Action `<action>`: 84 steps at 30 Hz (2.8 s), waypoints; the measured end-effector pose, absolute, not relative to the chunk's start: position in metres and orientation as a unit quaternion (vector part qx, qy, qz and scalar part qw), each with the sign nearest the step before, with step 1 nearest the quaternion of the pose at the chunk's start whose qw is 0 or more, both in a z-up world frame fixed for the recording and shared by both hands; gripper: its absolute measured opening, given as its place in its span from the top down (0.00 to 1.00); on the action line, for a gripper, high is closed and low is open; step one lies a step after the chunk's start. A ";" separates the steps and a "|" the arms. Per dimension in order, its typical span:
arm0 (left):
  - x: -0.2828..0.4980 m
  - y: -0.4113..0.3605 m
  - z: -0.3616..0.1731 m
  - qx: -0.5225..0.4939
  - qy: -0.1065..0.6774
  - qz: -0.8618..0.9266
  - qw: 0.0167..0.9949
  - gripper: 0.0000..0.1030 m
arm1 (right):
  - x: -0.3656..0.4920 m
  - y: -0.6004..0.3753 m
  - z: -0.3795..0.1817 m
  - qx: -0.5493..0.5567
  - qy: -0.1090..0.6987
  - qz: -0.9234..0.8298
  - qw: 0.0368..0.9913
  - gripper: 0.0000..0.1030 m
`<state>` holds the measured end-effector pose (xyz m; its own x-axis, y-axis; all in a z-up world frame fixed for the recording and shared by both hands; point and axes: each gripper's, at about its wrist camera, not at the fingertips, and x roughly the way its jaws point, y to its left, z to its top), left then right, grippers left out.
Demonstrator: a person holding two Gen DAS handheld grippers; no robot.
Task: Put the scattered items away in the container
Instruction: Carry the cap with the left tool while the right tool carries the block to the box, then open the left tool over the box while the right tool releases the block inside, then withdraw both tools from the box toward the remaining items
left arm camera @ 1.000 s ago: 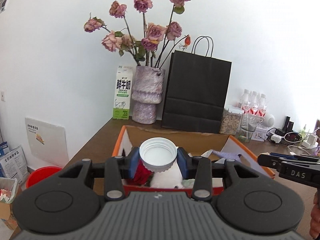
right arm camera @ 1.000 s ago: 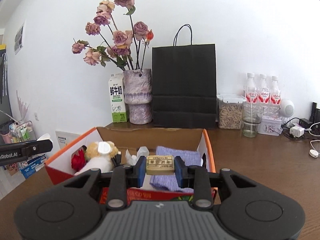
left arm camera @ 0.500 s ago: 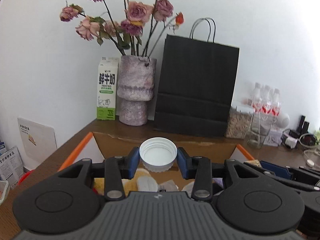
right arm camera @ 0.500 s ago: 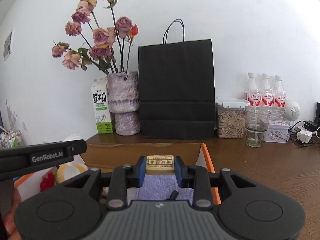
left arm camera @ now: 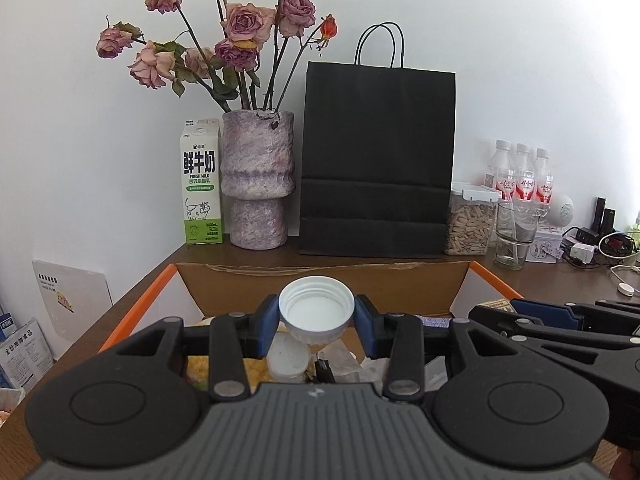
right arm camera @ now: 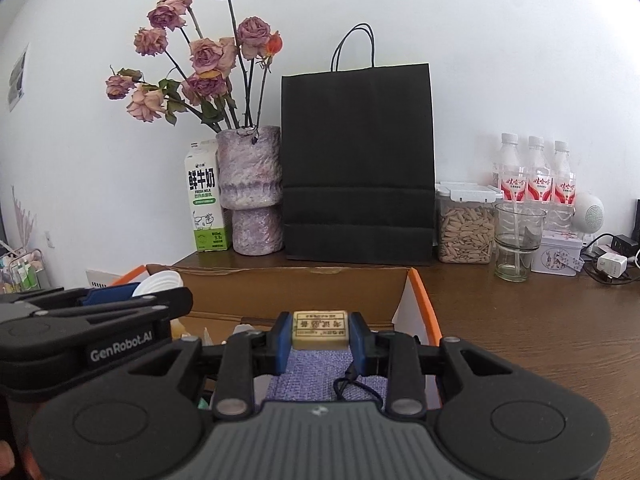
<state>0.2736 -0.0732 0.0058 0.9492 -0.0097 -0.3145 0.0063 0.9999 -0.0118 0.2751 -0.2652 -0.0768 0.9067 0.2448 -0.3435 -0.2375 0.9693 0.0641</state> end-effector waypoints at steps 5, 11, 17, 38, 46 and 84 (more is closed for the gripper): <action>0.272 -0.074 0.006 0.000 0.151 0.005 0.989 0.36 | 0.276 -0.266 -0.078 0.013 0.182 0.116 0.976 0.72; 0.263 -0.061 0.011 -0.019 0.122 0.051 0.991 0.00 | 0.271 -0.273 -0.078 0.025 0.179 0.099 0.979 0.00; 0.256 -0.049 0.014 -0.048 0.119 0.052 0.990 0.00 | 0.260 -0.271 -0.075 0.024 0.162 0.110 0.980 0.00; 0.239 -0.045 0.016 -0.041 0.116 0.050 0.991 0.00 | 0.240 -0.266 -0.069 0.009 0.146 0.101 0.984 0.00; 0.221 -0.033 0.009 -0.036 0.129 0.050 0.990 0.00 | 0.220 -0.274 -0.069 0.018 0.129 0.094 0.987 0.00; 0.166 0.013 -0.030 -0.053 0.238 0.068 0.968 0.00 | 0.184 -0.240 -0.117 -0.024 0.269 0.122 0.955 0.21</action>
<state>0.1660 0.0126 -0.0299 0.8779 0.1067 -0.4669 -0.1570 0.9851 -0.0701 0.1840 -0.2396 -0.1167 0.8251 0.2199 -0.5205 -0.2457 0.9691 0.0201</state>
